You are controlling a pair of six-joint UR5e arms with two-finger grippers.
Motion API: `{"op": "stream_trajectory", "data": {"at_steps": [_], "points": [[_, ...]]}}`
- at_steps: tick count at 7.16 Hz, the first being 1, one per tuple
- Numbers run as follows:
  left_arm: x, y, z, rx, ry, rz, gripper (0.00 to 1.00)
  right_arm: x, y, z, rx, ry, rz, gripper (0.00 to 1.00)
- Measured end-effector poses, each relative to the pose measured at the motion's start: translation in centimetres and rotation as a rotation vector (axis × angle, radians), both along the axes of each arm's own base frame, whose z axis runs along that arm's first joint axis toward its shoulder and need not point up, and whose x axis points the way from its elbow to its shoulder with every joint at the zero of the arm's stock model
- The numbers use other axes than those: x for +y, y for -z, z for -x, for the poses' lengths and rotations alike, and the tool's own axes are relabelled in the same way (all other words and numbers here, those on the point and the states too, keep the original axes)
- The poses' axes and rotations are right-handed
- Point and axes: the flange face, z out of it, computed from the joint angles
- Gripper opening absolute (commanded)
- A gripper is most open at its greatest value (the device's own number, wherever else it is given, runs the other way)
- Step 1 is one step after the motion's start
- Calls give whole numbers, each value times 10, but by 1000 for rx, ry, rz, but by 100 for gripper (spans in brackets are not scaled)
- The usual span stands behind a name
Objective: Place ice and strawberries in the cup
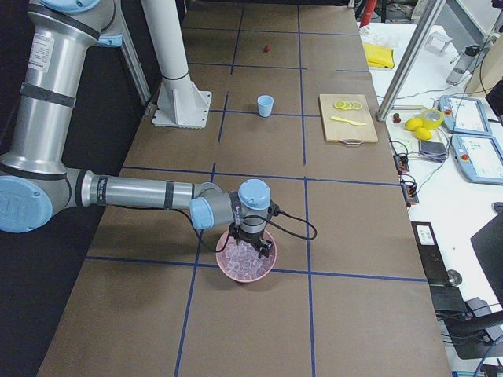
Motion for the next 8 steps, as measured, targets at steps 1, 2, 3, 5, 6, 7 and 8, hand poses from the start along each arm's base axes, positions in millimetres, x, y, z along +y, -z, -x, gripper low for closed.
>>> {"op": "stream_trajectory", "data": {"at_steps": [1,2,3,5,6,7,8], "points": [[0,0,0,0,0,1,100,1,-1,6,1,15,2,85],[0,-2,0,0,0,3,100,2,-2,11,2,28,5,84],[0,-4,0,0,0,7,100,3,-4,15,6,38,7,82],[0,-5,0,0,-1,10,100,6,-8,18,16,49,13,76],[0,-6,0,0,-1,10,100,7,-9,19,19,52,15,71],[0,-6,0,0,-1,10,100,8,-10,19,20,54,17,58],[0,-6,0,0,-2,9,100,8,-11,20,21,56,19,27]]}}
